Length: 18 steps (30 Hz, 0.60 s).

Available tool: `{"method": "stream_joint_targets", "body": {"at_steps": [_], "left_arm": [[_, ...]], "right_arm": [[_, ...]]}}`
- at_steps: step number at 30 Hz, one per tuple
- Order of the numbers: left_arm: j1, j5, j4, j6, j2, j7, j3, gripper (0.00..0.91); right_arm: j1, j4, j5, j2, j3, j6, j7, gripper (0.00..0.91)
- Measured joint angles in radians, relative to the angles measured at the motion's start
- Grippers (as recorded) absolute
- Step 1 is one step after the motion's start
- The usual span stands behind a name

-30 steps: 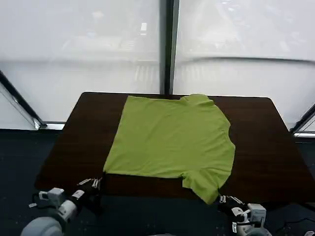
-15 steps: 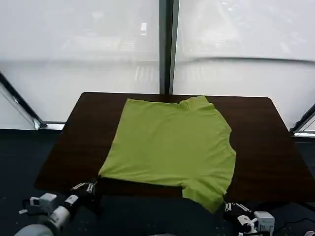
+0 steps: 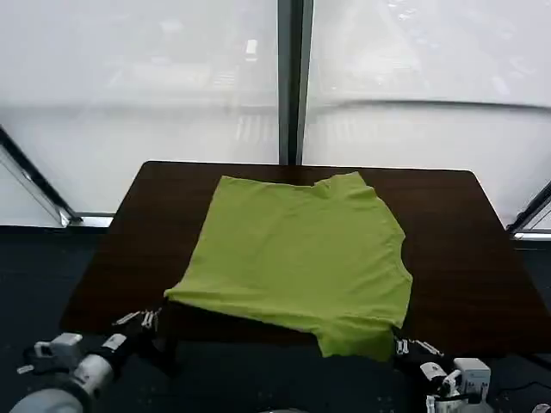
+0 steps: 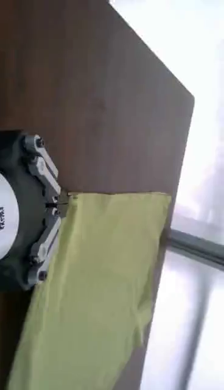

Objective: Fold and organize the clothes.

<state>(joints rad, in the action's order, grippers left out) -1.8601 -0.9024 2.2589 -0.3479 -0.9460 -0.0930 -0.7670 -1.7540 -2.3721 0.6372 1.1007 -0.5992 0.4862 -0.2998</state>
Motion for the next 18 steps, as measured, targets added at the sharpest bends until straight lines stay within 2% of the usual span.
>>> {"method": "stream_joint_targets", "body": {"at_steps": [11,18], "left_arm": [[0.167,0.057,-0.076,0.000,-0.037,0.014,0.096,0.000],[0.266,0.060,-0.132,-0.008,-0.021,0.014,0.140,0.000]], "right_arm": [[0.222,0.205,-0.009,0.035,0.064,-0.047,0.021,0.000],[0.321,0.292,-0.022,0.038,0.087,-0.074,0.035,0.000]]}}
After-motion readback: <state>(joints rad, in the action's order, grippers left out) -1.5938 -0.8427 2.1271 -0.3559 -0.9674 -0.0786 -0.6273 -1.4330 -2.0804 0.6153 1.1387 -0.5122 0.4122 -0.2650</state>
